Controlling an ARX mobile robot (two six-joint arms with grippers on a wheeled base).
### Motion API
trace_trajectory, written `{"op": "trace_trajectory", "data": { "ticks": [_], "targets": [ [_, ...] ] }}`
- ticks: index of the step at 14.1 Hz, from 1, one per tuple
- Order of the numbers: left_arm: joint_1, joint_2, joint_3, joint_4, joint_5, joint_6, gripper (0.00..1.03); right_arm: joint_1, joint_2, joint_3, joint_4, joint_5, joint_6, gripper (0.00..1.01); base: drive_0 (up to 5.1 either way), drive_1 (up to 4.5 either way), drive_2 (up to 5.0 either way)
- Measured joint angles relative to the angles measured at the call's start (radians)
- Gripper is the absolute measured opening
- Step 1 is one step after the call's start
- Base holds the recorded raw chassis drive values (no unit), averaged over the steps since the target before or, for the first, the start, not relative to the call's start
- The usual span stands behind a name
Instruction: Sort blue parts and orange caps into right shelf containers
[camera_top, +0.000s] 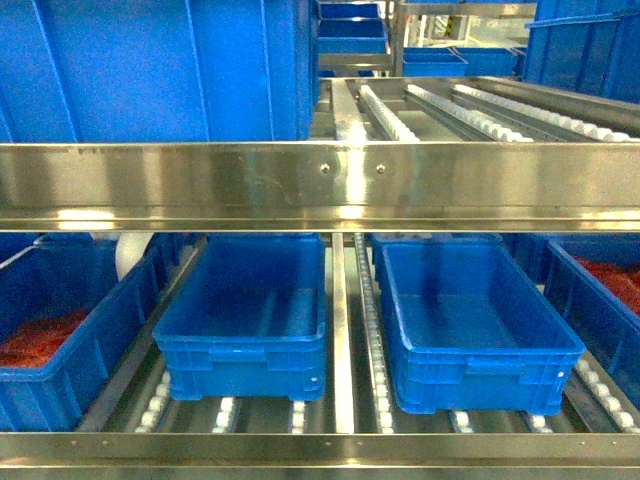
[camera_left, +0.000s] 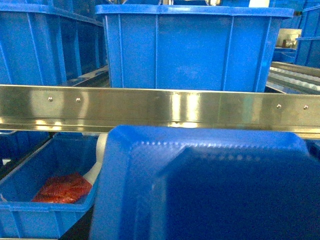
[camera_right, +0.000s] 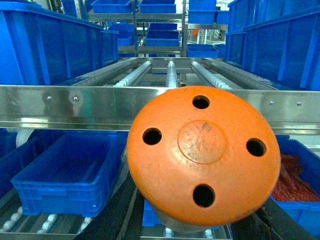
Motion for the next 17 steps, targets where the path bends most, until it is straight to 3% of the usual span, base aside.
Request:
{"op": "trace_trajectory", "data": {
  "ticks": [17],
  "targets": [
    [0.0,0.0,0.0,0.001,0.0,0.0,0.43,0.0,0.0,0.0,0.0,0.002,0.0,0.42,0.0,0.0,0.0]
  ]
}}
